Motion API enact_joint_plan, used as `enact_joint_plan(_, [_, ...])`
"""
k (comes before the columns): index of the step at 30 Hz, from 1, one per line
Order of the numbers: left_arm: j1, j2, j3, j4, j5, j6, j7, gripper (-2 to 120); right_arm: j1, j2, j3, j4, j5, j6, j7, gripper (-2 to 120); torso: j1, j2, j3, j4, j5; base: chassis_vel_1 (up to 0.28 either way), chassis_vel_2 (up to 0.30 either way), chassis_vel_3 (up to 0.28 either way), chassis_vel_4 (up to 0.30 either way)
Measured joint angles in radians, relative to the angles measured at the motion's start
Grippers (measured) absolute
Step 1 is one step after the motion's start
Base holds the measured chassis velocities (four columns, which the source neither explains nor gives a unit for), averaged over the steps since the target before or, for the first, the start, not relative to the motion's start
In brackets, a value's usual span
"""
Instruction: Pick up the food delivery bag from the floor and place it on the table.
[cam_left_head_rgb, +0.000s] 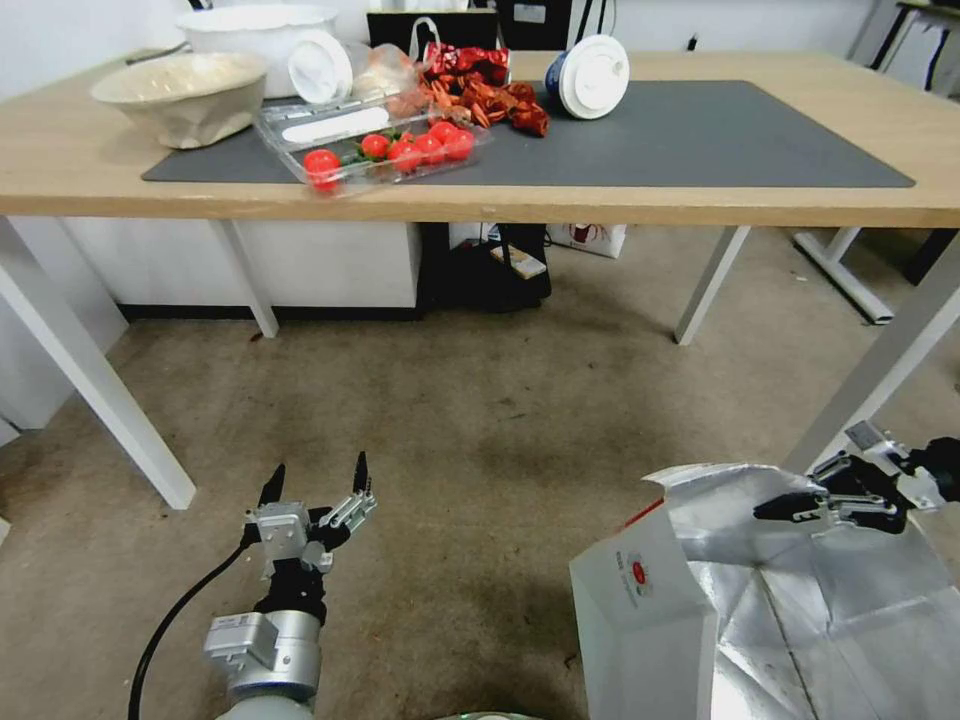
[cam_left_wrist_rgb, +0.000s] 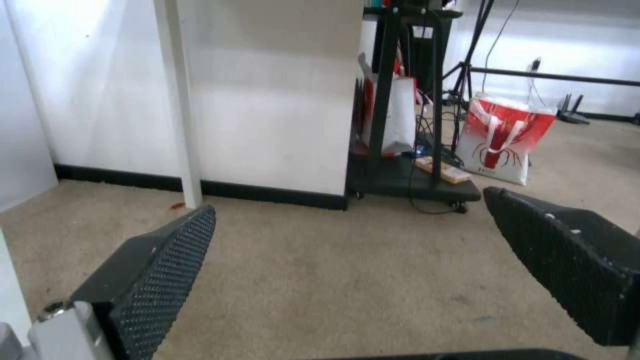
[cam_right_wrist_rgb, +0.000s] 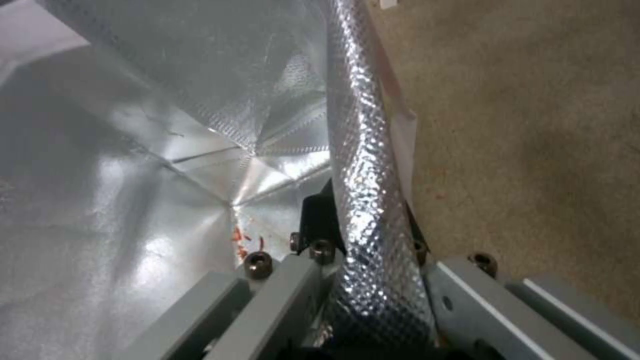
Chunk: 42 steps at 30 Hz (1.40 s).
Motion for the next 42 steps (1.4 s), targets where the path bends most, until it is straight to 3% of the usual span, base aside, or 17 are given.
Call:
enact_joint_plan(14, [0.010, -0.011, 0.001, -0.019, 0.002, -0.027, -0.004, 100, -0.017, 0.009, 0.017, 0.008, 0.006, -0.001, -0.006, 0, 0.000, 0.000, 0.000, 0.0001, 0.0000, 0.000, 0.000, 0.000, 0.000])
enact_joint_plan(21, [0.016, -0.011, 0.002, -0.029, -0.046, -0.047, 0.001, 100, -0.017, 0.020, 0.017, 0.018, 0.006, 0.000, 0.000, 0, 0.002, 0.010, 0.005, 0.0000, 0.0000, 0.000, 0.000, 0.000, 0.000])
enact_joint_plan(29, [0.034, -0.010, -0.008, -0.050, -0.046, -0.044, 0.003, 100, -0.037, 0.037, 0.032, 0.038, -0.002, 0.002, 0.003, 0, 0.004, 0.024, 0.020, -0.0001, 0.0000, 0.000, 0.000, 0.000, 0.000])
enact_joint_plan(42, [0.060, -0.012, -0.015, -0.068, -0.030, -0.044, 0.010, 100, -0.116, 0.042, 0.112, 0.055, -0.005, 0.001, -0.005, 0, 0.008, 0.078, 0.069, 0.0000, 0.0000, 0.000, 0.000, 0.000, 0.000])
